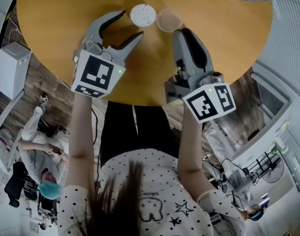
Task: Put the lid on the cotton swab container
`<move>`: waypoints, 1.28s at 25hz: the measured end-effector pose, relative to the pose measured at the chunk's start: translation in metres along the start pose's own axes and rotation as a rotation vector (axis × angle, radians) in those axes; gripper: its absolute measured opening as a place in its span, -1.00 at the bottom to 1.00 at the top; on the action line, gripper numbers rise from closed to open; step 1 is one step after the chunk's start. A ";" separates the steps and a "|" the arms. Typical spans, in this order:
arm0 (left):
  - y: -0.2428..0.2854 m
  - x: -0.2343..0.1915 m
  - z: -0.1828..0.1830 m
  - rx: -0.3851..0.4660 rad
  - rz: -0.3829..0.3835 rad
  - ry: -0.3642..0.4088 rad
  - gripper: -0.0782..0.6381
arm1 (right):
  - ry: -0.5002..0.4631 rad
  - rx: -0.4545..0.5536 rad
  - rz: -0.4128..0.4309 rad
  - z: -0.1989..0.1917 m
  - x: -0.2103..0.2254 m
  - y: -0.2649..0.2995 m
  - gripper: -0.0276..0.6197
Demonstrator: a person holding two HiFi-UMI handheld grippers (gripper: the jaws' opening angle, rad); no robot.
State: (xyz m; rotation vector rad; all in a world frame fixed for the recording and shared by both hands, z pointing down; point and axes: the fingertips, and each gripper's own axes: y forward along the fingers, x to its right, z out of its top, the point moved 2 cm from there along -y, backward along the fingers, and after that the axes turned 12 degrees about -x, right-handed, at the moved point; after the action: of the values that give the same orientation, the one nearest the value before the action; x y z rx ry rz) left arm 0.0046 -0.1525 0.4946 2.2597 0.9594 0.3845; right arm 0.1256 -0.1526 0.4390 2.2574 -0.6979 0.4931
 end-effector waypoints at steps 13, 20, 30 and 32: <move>0.014 -0.005 0.012 0.019 0.027 0.017 -0.13 | 0.038 0.006 0.040 -0.001 0.000 0.002 -0.60; 0.013 -0.006 0.009 0.010 0.030 0.012 -0.13 | 0.050 0.015 0.101 0.000 -0.007 0.004 -0.69; 0.017 -0.006 0.009 0.011 0.027 0.008 -0.13 | 0.031 0.031 0.143 0.005 -0.019 0.009 -0.69; 0.017 -0.006 0.009 0.010 0.026 0.007 -0.13 | 0.021 0.029 0.143 0.006 -0.022 0.010 -0.69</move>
State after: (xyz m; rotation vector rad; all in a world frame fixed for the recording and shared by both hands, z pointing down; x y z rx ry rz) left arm 0.0143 -0.1700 0.4989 2.2834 0.9377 0.4000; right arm 0.1029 -0.1552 0.4287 2.2351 -0.8509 0.5986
